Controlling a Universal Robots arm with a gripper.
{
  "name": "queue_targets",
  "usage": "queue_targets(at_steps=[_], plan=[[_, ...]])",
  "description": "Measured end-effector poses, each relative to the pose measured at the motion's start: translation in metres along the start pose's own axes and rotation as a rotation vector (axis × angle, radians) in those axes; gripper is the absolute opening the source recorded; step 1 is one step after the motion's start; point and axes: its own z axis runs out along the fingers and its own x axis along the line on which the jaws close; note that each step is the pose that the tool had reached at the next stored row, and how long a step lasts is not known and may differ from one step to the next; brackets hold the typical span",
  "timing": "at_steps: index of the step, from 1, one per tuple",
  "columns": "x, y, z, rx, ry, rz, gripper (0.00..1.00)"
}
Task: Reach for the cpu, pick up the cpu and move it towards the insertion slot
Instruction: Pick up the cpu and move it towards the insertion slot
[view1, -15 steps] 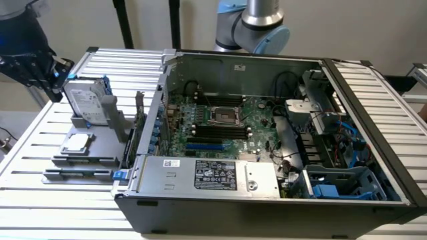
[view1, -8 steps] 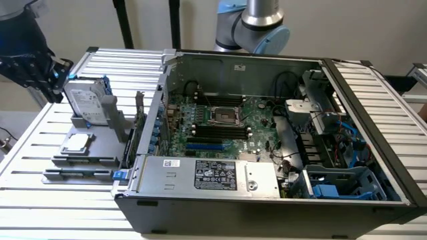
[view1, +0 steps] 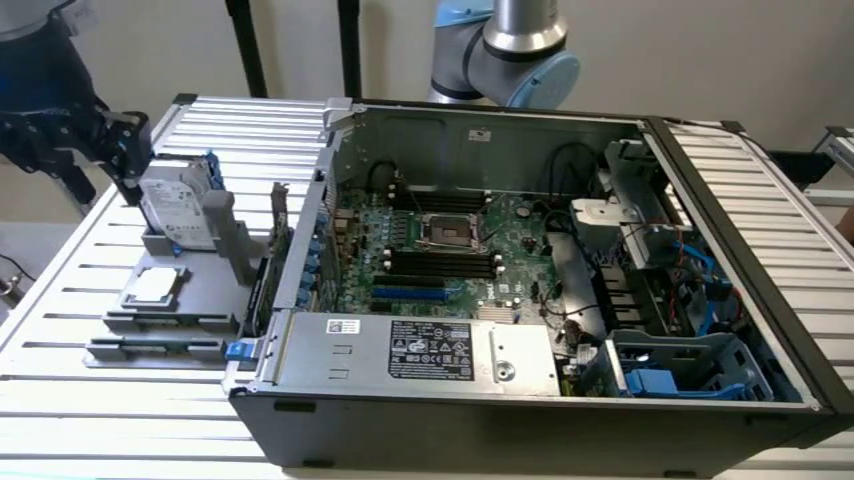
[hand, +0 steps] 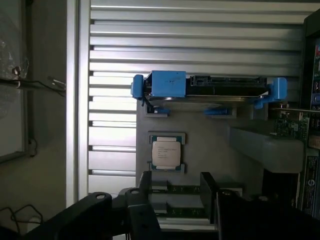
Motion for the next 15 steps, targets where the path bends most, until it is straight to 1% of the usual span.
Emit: queue_targets(at_steps=[1,2,3,4,5,15], plan=[[0.000,0.0000,0.0003,-0.0001,0.0000,0.000,0.59],[0.000,0.0000,0.0007,-0.0001,-0.0002,0.000,0.59],[0.000,0.0000,0.0014,-0.0002,-0.0003,0.000,0.65],[0.000,-0.0001,0.0022,-0.0001,-0.0002,0.000,0.65],[0.000,-0.0001,0.0037,0.0000,0.0000,0.000,0.71],[0.000,-0.0008,0.0220,-0.0002,-0.0002,0.000,0.71]])
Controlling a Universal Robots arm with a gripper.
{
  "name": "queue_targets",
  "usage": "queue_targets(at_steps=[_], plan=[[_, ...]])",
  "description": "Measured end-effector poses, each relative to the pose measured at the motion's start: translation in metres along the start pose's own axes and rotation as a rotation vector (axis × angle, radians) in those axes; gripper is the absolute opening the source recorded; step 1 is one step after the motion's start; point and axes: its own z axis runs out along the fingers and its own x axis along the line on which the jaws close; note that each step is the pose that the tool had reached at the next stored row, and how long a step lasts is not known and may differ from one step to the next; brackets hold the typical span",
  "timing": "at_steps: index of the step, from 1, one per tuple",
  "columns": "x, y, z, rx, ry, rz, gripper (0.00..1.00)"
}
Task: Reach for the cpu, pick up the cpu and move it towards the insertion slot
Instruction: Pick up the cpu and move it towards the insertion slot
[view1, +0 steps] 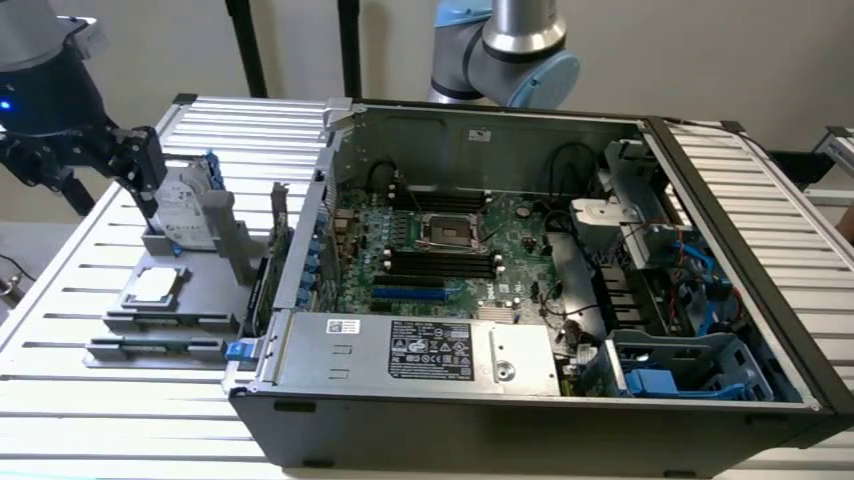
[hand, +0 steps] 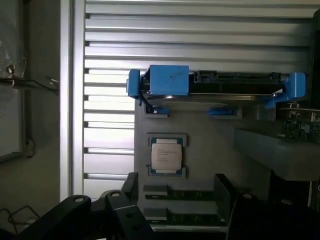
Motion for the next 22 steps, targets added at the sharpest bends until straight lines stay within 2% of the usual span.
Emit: queue_targets(at_steps=[22], plan=[[0.001,-0.0067,0.0399,0.0000,0.0000,0.000,0.71]])
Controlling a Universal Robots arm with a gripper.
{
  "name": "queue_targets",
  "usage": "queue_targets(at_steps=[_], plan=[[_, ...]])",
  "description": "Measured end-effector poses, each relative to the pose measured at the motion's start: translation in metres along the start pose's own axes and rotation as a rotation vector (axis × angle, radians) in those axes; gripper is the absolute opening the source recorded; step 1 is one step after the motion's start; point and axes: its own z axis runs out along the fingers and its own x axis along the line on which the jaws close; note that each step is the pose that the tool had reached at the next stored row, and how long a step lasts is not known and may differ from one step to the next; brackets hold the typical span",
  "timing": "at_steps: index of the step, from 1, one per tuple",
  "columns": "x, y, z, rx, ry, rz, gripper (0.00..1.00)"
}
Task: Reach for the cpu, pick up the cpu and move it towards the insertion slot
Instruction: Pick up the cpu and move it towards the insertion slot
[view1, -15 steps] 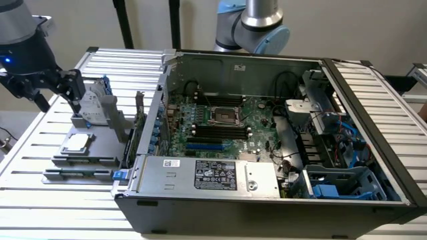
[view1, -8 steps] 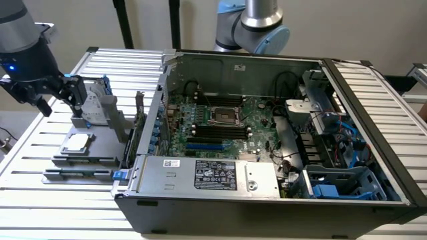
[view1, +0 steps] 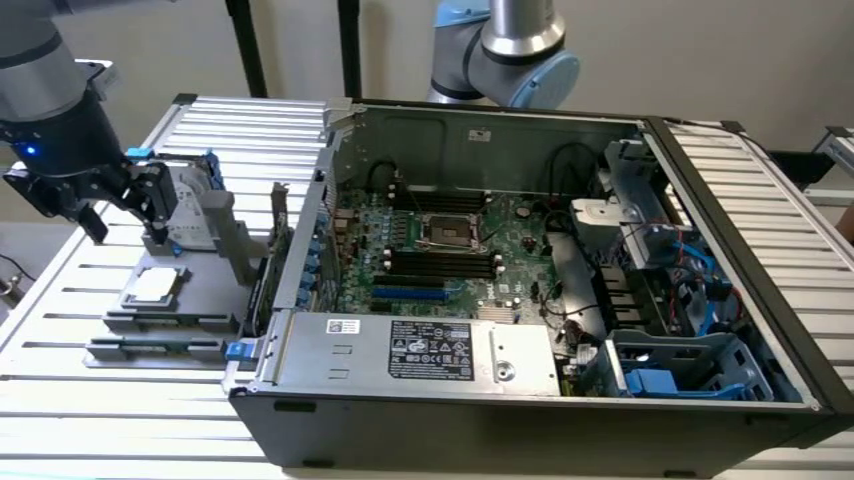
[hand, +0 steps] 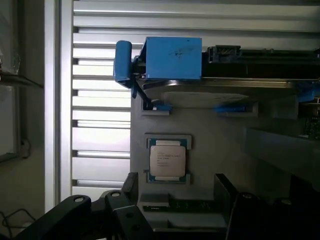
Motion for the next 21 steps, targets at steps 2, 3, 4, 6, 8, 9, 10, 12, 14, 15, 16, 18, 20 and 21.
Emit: queue_targets(at_steps=[2,3,4,6,8,9,10,12,14,15,16,18,20,21], plan=[[0.000,-0.0010,0.0035,0.0001,0.0002,0.000,0.71],[0.001,-0.0014,0.0053,0.0001,0.0002,0.000,0.71],[0.001,-0.0018,0.0071,0.0001,0.0001,0.000,0.71],[0.001,-0.0026,0.0108,0.0001,0.0001,0.000,0.71],[0.002,-0.0034,0.0144,0.0000,0.0001,0.000,0.71],[0.002,-0.0039,0.0162,0.0001,0.0001,0.000,0.71],[0.002,-0.0043,0.0180,0.0001,0.0001,0.000,0.71],[0.003,-0.0050,0.0216,0.0000,0.0000,0.000,0.71],[0.003,-0.0053,0.0252,0.0001,0.0002,0.000,0.71],[0.003,-0.0054,0.0270,0.0001,0.0002,0.000,0.71],[0.003,-0.0055,0.0288,0.0001,0.0002,0.000,0.71],[0.003,-0.0057,0.0325,0.0001,0.0001,0.000,0.71],[0.003,-0.0058,0.0361,0.0001,0.0002,0.000,0.71],[0.003,-0.0059,0.0379,0.0001,0.0001,0.000,0.71]])
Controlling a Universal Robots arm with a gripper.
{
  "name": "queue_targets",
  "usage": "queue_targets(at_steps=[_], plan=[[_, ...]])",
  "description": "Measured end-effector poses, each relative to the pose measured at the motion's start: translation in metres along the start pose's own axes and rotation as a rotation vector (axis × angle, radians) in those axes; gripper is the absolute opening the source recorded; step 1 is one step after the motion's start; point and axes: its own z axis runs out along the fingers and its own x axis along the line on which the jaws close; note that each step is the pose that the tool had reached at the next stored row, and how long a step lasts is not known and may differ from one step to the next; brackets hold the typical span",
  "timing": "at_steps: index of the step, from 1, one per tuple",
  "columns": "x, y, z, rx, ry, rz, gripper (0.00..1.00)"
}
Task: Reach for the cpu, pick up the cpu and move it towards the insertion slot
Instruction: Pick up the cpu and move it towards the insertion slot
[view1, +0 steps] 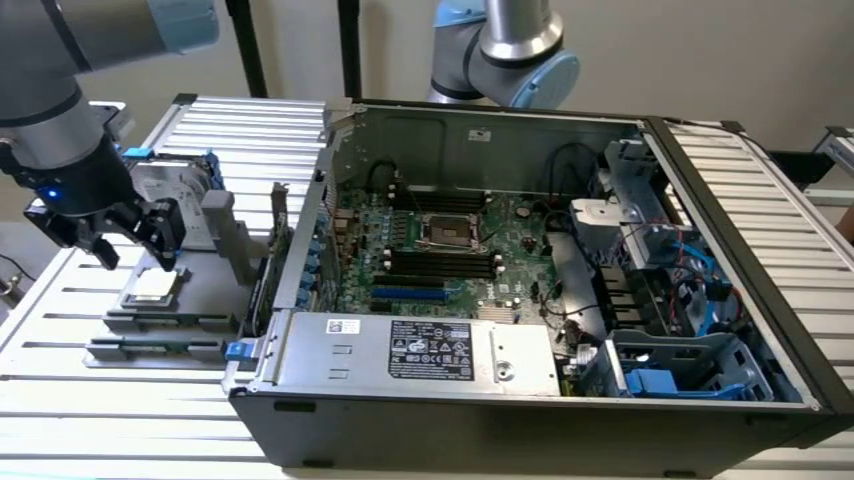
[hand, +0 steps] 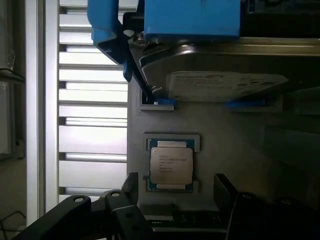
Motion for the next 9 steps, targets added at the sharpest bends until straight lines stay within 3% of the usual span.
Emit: queue_targets(at_steps=[9], plan=[[0.003,-0.0005,0.0164,0.0000,0.0001,0.000,0.71]])
